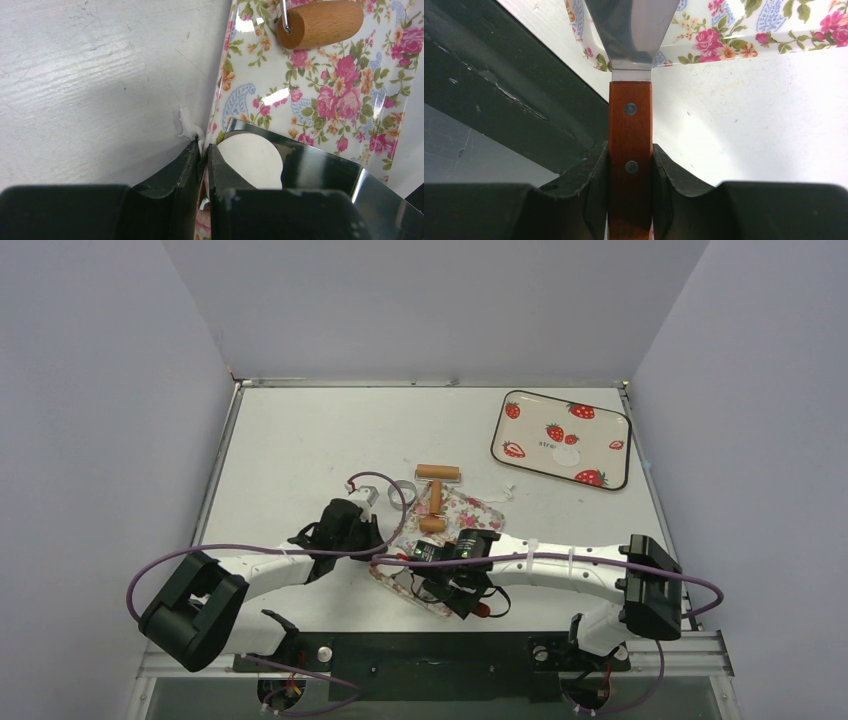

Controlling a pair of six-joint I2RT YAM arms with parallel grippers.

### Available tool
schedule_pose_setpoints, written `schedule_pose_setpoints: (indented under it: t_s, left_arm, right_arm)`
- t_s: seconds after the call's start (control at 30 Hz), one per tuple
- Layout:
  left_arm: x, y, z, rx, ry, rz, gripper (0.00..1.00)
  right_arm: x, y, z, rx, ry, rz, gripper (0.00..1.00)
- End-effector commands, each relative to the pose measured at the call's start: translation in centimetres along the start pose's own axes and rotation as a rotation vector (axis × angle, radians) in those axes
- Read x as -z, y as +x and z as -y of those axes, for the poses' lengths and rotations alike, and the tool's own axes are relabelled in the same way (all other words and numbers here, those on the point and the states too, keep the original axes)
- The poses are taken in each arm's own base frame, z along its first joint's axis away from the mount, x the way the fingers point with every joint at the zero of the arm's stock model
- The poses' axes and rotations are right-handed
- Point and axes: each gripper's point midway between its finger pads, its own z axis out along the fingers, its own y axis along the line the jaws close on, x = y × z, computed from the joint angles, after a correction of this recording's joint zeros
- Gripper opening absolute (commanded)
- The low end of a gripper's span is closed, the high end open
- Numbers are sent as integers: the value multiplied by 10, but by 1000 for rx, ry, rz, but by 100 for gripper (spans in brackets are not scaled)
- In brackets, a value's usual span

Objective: Roll out the dumpling wrappers from the dough
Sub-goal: Scoop the dumpling wrapper from the work surface.

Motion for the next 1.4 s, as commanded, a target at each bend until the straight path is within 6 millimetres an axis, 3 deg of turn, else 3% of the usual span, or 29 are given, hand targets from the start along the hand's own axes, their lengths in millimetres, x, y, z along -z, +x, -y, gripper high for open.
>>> schedule_pose_setpoints:
  t_s: [0.0, 0.1, 0.37, 0.9, 1.1, 1.23, 1.37]
  left_arm:
    - [3, -14, -1, 11, -26, 29, 7]
    - [6, -25, -11, 43, -76, 26, 7]
    - [8, -26, -13, 92, -90, 8, 7]
    - [9, -25, -14, 93, -80, 31, 7]
    - [11, -27, -15, 88, -83, 36, 8]
    - [12, -32, -14, 79, -81, 48, 8]
    - [13, -37, -18, 80, -96, 67, 9]
  right_arm:
    - [7, -17, 7, -68, 18, 130, 0]
    - [10, -9, 9, -163, 11, 184, 0]
    - [11, -2, 16, -196, 43, 244, 0]
    - [91, -34, 5, -200, 8, 538, 0]
    - [114, -49, 37, -353, 44, 653, 0]
    - [117, -53, 75, -461, 108, 696, 0]
    - [104, -49, 124, -555, 189, 655, 0]
